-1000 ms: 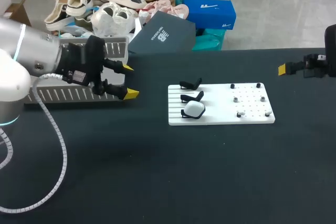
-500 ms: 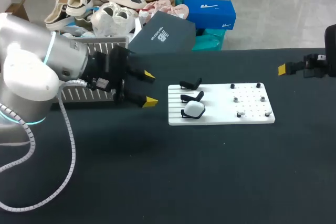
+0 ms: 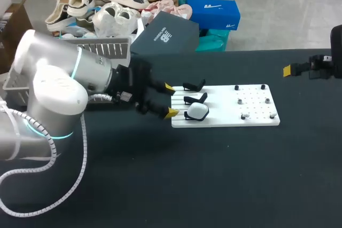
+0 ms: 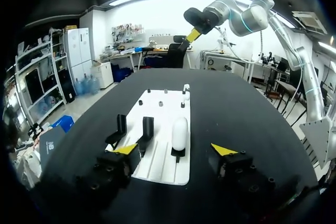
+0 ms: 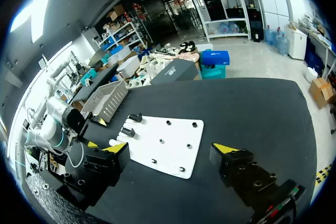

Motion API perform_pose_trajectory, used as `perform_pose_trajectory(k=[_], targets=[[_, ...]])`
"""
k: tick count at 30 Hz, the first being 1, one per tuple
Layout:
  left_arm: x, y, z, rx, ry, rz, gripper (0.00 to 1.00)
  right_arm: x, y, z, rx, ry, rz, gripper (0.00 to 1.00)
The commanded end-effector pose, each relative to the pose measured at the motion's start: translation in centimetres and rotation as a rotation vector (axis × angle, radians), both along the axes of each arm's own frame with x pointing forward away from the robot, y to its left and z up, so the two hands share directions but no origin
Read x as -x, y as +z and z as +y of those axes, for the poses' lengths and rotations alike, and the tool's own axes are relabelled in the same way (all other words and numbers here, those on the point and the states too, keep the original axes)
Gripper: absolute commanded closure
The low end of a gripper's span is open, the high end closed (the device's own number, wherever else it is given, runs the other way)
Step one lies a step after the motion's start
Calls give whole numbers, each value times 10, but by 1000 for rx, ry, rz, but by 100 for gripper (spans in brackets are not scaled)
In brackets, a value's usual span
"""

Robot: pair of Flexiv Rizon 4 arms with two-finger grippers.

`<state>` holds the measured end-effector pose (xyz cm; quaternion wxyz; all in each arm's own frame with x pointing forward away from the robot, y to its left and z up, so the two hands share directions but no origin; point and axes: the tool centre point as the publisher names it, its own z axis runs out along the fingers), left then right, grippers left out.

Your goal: Pick up each earbud case from the left stands, insert the matching earbuds, close the lid, and place the case in the box.

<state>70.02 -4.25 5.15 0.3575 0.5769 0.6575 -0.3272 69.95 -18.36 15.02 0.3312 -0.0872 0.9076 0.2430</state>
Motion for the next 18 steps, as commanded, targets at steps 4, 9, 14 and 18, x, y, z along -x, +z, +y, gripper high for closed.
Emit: perform_pose_trajectory(k=[4,9,14,18], targets=[[-4,-10,-16,13,14,0,38,-1,0,-1,-3,5,1,0],[-3,-15,-21,14,8,5,42,-1,0,-1,-3,5,1,0],[-4,-18,-23,16,5,10,47,-1,0,-1,-3,5,1,0],[-5,-20,-29,34,2,16,47,-1,0,-1,-3,5,1,0]])
